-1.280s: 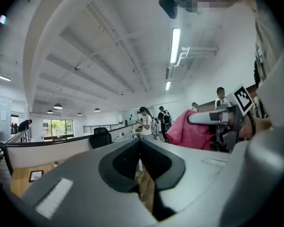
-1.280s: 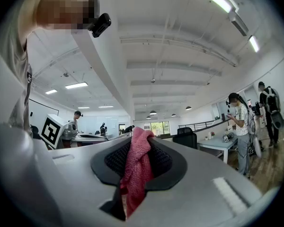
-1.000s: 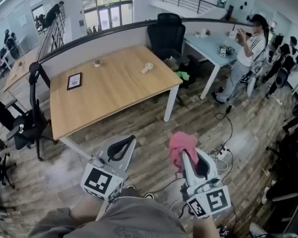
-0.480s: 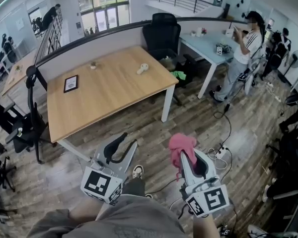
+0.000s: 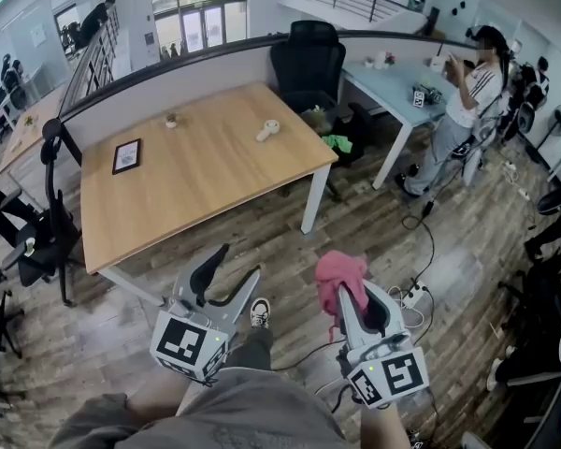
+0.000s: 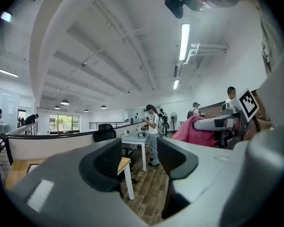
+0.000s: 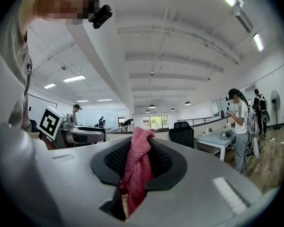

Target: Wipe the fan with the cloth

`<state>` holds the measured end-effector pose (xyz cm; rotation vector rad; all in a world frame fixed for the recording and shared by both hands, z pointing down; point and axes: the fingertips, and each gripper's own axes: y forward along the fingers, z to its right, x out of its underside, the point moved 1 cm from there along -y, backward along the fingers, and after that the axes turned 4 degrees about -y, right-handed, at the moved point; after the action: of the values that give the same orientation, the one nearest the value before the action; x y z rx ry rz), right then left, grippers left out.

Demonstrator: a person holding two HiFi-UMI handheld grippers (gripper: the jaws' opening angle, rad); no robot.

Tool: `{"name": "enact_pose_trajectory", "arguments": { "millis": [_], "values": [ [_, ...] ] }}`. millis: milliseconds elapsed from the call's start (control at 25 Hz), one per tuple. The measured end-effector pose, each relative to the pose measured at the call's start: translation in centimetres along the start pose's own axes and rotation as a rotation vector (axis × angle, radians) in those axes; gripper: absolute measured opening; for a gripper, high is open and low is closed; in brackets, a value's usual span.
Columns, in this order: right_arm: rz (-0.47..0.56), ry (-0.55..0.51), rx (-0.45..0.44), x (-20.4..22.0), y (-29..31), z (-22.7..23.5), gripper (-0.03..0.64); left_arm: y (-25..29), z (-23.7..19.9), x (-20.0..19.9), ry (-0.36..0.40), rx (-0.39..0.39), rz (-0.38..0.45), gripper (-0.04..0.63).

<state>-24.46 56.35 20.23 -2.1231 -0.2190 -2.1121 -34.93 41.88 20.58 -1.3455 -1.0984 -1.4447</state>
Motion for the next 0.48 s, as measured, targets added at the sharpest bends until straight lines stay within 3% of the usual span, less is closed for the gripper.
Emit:
{"name": "enact_pose_trajectory", "arguments": {
  "millis": [480],
  "values": [
    [-0.041,0.023,-0.005,0.3,11.7,6.4,0.078,10.4,-8.2,0.1,-0.002,-0.015,-0.048,0.224]
  ]
}}
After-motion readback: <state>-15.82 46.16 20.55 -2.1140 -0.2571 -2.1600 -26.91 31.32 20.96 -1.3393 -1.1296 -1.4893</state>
